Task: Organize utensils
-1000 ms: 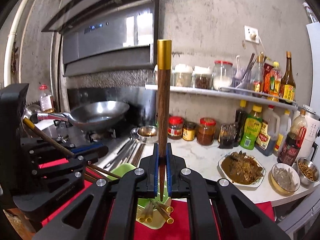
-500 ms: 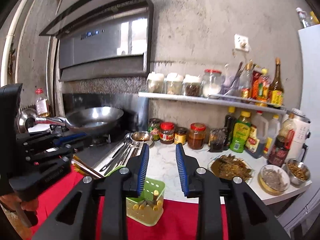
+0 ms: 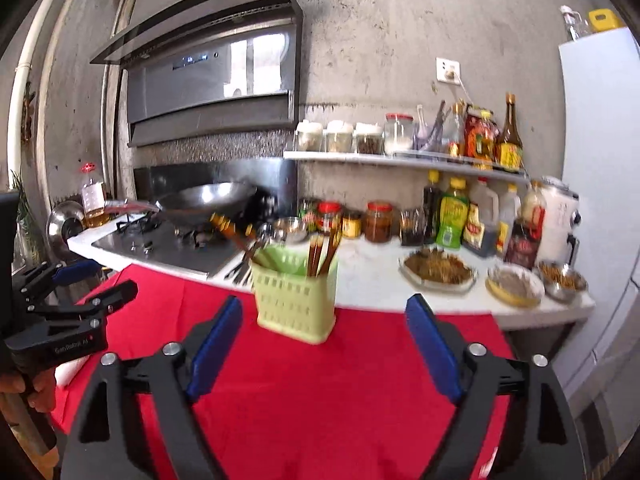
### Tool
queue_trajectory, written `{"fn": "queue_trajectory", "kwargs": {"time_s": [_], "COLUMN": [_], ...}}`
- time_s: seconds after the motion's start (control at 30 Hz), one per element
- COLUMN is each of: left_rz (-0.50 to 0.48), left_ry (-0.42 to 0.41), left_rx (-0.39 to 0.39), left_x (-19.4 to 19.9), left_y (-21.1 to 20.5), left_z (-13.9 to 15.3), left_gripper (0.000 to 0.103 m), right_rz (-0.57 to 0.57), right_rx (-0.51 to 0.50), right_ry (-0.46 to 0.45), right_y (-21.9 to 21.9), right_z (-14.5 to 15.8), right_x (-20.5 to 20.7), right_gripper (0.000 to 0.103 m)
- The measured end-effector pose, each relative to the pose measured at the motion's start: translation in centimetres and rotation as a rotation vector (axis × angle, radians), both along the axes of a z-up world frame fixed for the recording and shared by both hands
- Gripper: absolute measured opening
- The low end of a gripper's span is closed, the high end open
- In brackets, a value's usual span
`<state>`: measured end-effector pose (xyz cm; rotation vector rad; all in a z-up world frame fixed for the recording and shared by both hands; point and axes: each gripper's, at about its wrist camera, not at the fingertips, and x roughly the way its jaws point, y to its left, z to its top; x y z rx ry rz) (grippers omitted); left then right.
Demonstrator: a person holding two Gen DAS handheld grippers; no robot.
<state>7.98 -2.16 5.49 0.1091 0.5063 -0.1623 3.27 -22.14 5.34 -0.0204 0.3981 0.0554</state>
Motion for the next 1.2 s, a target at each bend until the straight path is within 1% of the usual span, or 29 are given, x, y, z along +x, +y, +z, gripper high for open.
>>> {"fn": "queue_trajectory", "kwargs": {"time_s": [0.07, 0.13, 0.23, 0.3, 0.4, 0.5, 0.63, 0.97, 1.2], "left_rz": [0.008, 0.022, 0.037, 0.045, 0.060, 0.060, 0.058, 0.071, 0.071], "left_ry": [0.026, 0.050, 0.081, 0.097, 0.122, 0.158, 0.190, 0.183, 0.193], "left_rx": [-0.004, -0.008, 0.001, 0.015, 0.038, 0.044, 0.031, 0.033, 0.036], "left_x": [-1.6, -3.0, -4.7, -5.9, -7.1, -7.7, -7.9, -7.6, -7.3], "left_y": [0.5, 0.9, 1.3, 1.6, 1.8, 1.7, 2.0, 2.3, 2.3], "left_z": [-1.5, -2.8, -4.3, -5.2, -6.1, -6.9, -7.5, -7.3, -7.3], "left_gripper": [0.088, 0.091, 0.096, 0.097, 0.097, 0.097, 0.097, 0.097, 0.097], "right_rz": [-0.009, -0.016, -0.040, -0.054, -0.085, -0.104, -0.120, -0.129, -0.127], "right_rx": [0.000, 0.005, 0.023, 0.043, 0.061, 0.078, 0.068, 0.077, 0.081], "right_ry": [0.023, 0.050, 0.102, 0.135, 0.158, 0.167, 0.167, 0.178, 0.190], "right_y": [0.5, 1.0, 1.3, 1.2, 1.0, 0.9, 0.7, 0.5, 0.4], "right_z": [-1.2, -2.7, -4.8, -5.9, -6.7, -7.1, -7.0, -7.3, -7.6], "right_x": [-1.4, -2.7, -4.7, -5.7, -7.3, -8.5, -8.6, -7.9, -7.5], "right_gripper": [0.084, 0.087, 0.089, 0.089, 0.090, 0.091, 0.091, 0.091, 0.092]}}
